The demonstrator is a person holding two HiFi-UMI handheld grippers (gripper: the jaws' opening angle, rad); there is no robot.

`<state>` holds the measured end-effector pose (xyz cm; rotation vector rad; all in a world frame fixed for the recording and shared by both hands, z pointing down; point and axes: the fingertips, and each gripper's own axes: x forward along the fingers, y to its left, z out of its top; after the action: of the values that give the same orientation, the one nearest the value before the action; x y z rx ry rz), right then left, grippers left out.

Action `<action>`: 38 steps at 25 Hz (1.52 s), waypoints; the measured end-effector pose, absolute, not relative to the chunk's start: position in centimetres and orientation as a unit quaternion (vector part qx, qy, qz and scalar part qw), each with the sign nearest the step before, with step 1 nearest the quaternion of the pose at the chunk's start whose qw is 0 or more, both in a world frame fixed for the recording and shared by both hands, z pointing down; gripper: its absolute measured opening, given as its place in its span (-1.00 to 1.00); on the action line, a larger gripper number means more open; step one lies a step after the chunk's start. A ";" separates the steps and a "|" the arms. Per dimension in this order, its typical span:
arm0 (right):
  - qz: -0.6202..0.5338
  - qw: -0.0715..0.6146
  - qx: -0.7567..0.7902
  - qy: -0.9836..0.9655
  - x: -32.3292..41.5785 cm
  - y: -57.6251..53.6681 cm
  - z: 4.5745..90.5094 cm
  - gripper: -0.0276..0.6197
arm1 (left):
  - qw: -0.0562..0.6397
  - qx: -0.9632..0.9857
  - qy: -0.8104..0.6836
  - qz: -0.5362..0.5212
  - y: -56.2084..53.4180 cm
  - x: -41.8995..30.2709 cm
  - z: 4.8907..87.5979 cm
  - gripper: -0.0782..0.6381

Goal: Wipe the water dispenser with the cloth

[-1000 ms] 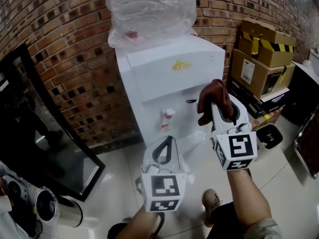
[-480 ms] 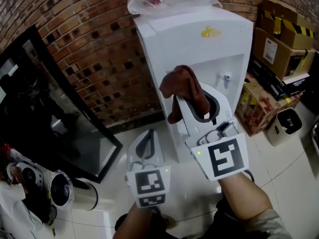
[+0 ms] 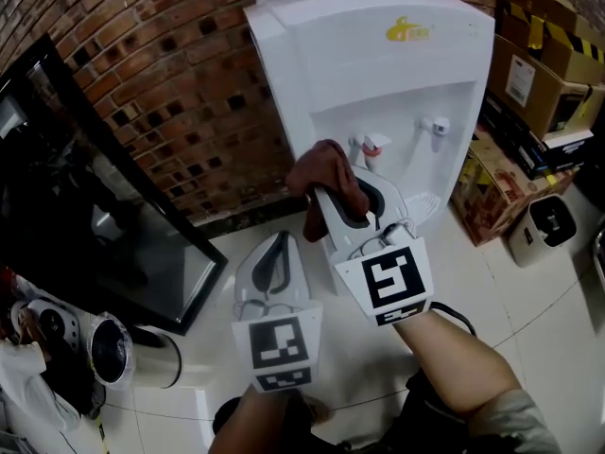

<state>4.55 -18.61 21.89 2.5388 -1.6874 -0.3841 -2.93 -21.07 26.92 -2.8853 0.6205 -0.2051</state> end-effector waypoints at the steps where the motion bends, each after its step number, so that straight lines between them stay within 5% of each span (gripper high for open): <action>1: -0.117 0.035 0.825 -0.551 4.7 -18.6 22.5 -0.60 | 0.091 -0.972 0.206 -0.069 -20.7 -2.6 27.0 -0.78; 18: 0.000 0.049 0.865 -0.499 13.0 -14.7 29.5 -0.60 | 0.078 -0.981 0.170 -0.054 -16.4 2.2 28.0 -0.78; 38: -0.026 -0.001 0.937 -0.348 22.8 -1.0 25.3 -0.61 | 0.067 -0.992 0.102 -0.043 -9.8 7.3 28.7 -0.78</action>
<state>22.77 -0.97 25.28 2.9459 -1.0928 -0.0832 7.32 -9.75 28.71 -2.9888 0.3087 -0.1311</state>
